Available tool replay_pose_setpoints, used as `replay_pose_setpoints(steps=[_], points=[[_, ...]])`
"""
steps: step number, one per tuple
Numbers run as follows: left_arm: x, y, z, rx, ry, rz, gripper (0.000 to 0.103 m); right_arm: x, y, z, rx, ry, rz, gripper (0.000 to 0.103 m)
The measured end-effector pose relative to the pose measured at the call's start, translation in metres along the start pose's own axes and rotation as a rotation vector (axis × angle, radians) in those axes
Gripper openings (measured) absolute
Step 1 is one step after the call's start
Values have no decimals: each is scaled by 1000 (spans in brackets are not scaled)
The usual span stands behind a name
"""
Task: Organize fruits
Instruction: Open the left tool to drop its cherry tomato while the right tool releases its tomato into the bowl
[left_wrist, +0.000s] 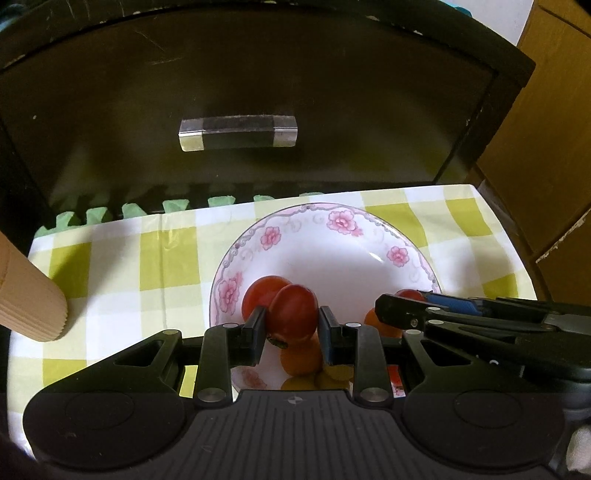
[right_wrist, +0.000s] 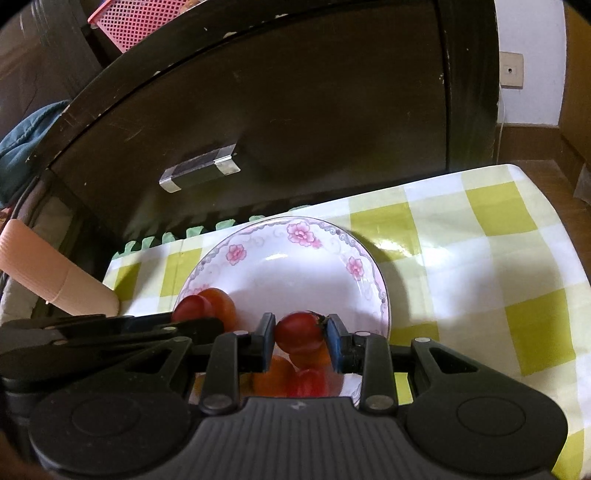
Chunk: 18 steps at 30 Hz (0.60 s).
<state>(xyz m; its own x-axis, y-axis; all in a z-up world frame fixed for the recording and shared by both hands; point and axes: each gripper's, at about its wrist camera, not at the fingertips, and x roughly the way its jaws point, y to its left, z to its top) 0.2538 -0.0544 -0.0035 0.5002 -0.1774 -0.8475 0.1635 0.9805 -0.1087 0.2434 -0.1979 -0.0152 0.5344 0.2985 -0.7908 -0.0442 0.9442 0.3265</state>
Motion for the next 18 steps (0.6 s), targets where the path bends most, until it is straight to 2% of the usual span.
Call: replay_pose_setpoints(steps=[18], points=[[1, 2, 1, -15, 3, 0, 40, -1, -3, 1, 26, -6, 4, 31]])
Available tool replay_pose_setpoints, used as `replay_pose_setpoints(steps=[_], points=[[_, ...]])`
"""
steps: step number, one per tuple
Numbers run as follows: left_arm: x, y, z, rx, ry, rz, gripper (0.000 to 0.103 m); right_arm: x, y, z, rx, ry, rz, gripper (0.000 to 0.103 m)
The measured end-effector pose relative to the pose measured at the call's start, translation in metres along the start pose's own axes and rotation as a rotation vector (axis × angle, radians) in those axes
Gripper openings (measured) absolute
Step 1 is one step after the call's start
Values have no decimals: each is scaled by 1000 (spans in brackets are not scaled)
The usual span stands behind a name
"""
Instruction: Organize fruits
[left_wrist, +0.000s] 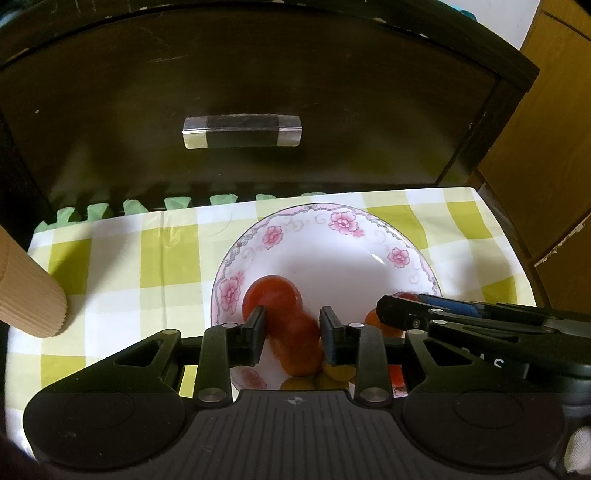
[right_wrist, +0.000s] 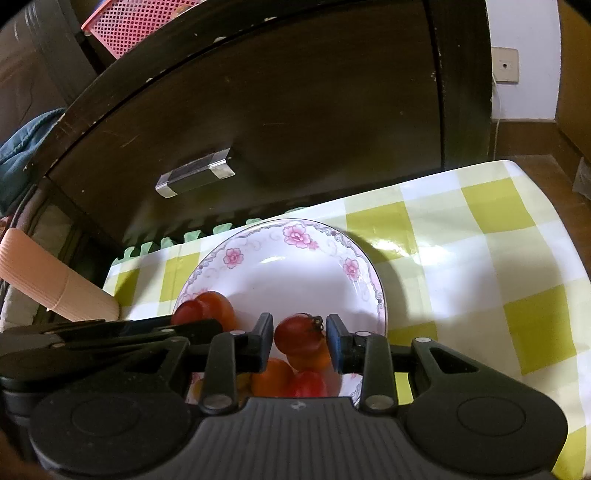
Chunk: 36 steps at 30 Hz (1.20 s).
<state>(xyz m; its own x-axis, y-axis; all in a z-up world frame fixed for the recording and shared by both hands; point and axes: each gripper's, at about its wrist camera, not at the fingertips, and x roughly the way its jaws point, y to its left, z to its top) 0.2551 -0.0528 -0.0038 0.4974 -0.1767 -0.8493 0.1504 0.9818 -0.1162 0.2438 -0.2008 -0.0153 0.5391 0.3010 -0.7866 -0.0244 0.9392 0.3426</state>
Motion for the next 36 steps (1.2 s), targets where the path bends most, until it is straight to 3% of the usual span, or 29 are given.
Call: replay_pose_setpoints(steps=[7, 18, 36], points=[[-4, 0, 0, -3, -9, 5, 45, -2, -2, -1, 9, -8, -4, 35], [-29, -3, -10, 12, -55, 20, 72, -23, 0, -7, 23, -43, -19, 39], [-86, -8, -71, 27, -169, 115, 97, -91, 13, -71, -24, -97, -70, 47]])
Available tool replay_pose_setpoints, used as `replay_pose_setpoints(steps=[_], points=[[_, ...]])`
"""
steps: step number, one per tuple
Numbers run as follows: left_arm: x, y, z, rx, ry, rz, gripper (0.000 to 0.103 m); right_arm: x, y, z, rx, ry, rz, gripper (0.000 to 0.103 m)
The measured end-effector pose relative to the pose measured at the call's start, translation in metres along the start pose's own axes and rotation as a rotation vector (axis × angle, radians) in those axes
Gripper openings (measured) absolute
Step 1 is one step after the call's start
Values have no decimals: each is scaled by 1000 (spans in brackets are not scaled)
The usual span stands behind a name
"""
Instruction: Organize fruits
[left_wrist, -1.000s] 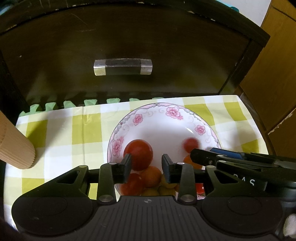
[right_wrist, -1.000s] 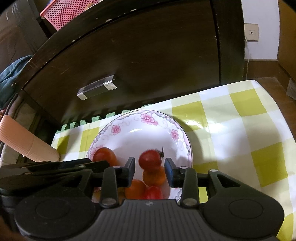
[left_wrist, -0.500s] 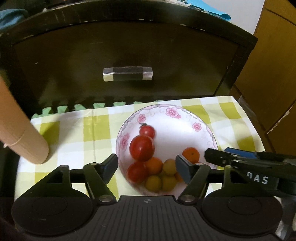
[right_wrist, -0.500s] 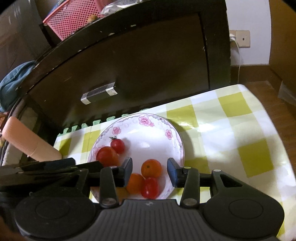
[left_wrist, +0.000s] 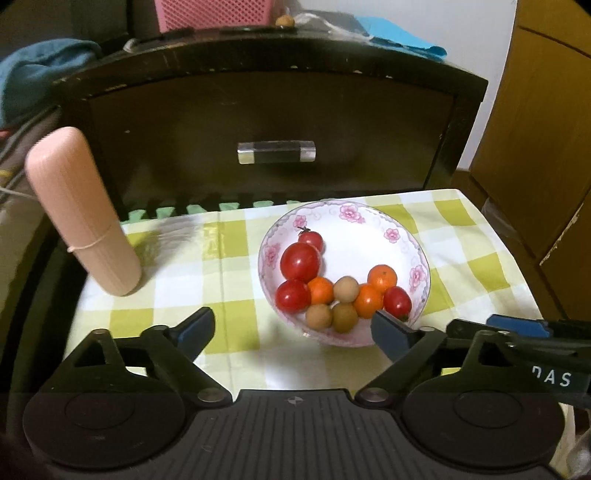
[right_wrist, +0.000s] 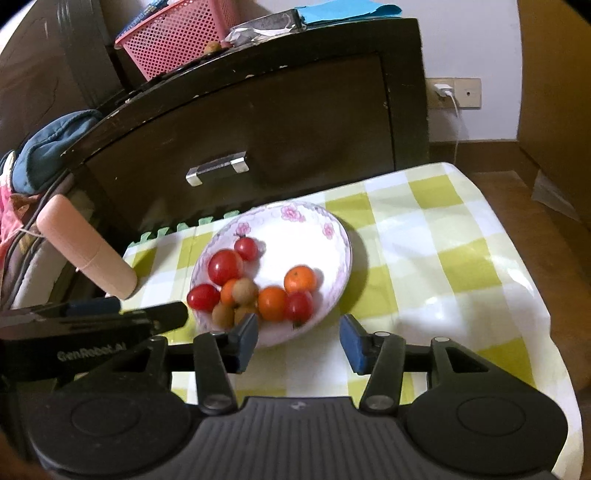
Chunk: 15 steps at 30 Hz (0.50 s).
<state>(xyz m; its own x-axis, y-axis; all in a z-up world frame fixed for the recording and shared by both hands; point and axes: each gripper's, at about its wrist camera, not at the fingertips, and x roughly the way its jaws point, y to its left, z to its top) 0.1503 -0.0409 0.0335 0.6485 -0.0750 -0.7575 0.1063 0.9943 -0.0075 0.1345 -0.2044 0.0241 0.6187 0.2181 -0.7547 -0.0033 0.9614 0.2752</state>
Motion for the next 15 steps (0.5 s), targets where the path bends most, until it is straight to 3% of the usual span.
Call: replay_pose_setpoints(steps=[3, 15], points=[[-10, -1, -10, 15, -25, 36, 103, -9, -1, -11, 13, -1, 0, 47], [-41, 1, -44, 32, -69, 84, 103, -38, 12, -45, -18, -16, -15, 49]])
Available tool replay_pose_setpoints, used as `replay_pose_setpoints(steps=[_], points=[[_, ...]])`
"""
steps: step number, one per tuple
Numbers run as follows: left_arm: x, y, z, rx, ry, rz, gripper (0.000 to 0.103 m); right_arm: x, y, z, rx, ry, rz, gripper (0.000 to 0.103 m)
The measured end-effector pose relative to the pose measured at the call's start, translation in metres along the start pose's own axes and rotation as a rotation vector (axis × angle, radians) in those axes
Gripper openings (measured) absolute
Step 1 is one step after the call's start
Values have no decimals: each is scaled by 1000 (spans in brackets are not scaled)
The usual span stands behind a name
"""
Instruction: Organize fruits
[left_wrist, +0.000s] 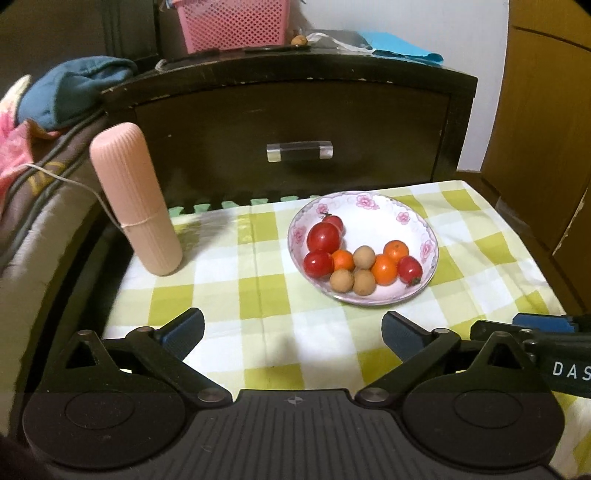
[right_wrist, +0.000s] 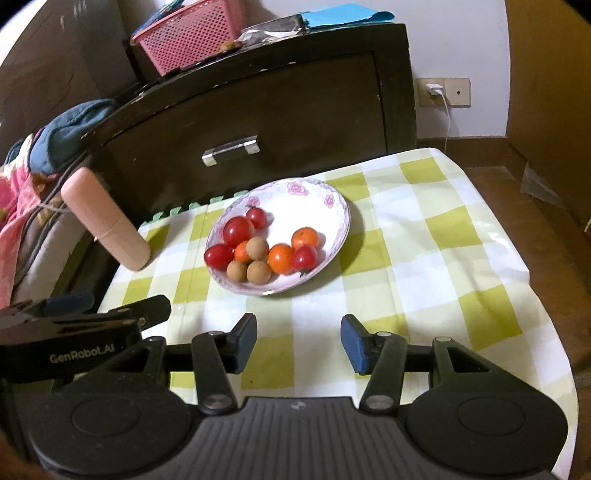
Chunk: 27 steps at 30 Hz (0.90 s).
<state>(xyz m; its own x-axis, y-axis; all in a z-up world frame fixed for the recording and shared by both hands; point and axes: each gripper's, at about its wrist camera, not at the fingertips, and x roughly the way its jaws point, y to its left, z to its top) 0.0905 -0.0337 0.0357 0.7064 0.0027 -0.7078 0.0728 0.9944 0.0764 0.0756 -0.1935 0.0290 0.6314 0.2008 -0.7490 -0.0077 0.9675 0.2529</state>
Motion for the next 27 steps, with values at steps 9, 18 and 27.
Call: replay_pose_setpoints(steps=[9, 18, 27], points=[[-14, -2, -21, 27, 11, -3, 103, -17, 8, -21, -11, -11, -14, 54], [-24, 4, -45, 11, 61, -2, 103, -29, 8, -43, 11, 4, -21, 54], [-27, 2, -61, 6, 115, -11, 103, -30, 12, -66, 4, 60, -40, 54]])
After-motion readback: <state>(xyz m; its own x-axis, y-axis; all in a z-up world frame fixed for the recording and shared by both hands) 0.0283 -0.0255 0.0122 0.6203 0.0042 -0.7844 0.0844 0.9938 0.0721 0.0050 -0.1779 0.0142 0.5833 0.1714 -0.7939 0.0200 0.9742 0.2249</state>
